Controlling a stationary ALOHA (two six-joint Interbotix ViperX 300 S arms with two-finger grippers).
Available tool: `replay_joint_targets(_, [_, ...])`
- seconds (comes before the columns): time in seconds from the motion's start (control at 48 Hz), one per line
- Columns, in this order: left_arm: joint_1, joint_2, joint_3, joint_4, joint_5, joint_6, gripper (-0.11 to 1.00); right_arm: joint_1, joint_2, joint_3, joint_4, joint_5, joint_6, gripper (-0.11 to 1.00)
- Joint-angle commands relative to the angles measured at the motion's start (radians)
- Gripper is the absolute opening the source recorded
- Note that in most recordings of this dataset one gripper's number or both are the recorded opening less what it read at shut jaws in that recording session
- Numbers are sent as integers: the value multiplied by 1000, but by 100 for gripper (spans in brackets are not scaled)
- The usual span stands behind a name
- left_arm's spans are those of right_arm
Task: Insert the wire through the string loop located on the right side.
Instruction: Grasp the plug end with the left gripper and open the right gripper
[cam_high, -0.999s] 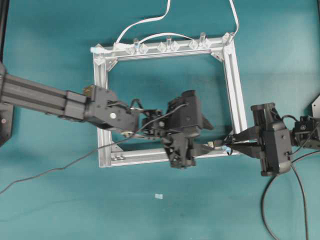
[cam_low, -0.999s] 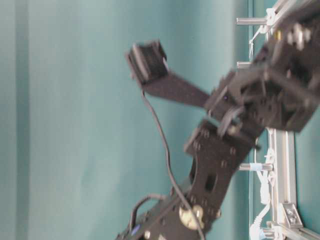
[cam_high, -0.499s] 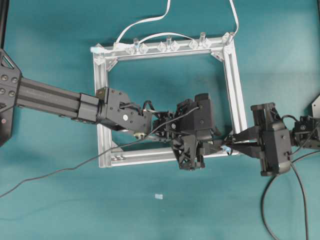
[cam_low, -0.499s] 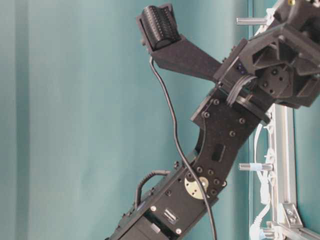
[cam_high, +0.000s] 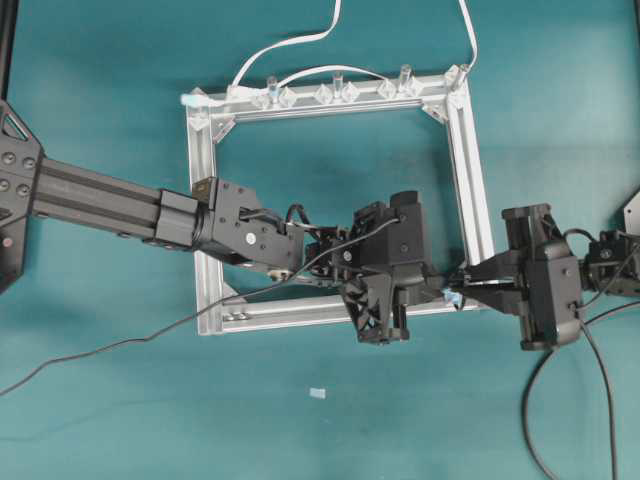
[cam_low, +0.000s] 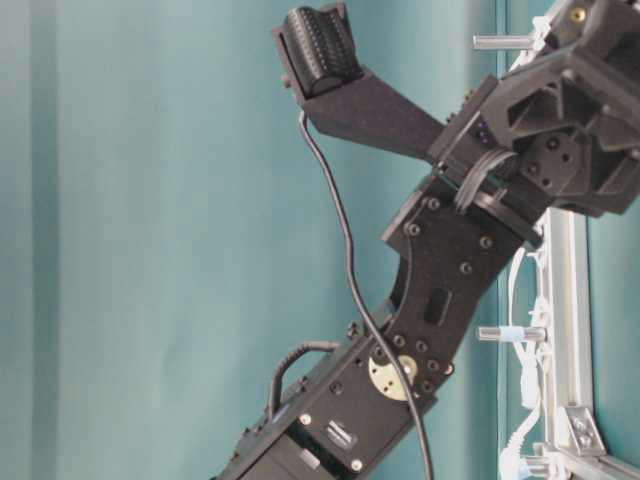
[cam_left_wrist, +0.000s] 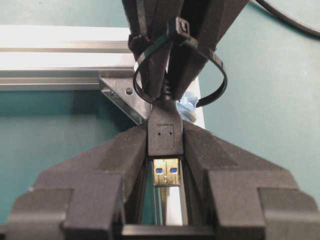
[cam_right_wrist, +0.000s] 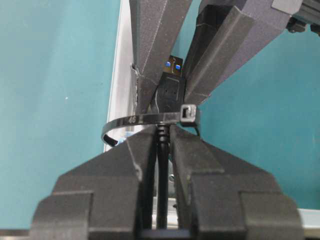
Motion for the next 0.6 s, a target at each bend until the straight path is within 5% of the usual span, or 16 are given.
replay_joint_targets(0.0, [0, -29, -28, -2, -3, 0, 18, 5, -6, -3, -3, -8, 0, 12])
replay_joint_targets(0.583, [0, -32, -26, 2, -2, 0, 18, 5, -9, -8, -15, 81, 3, 12])
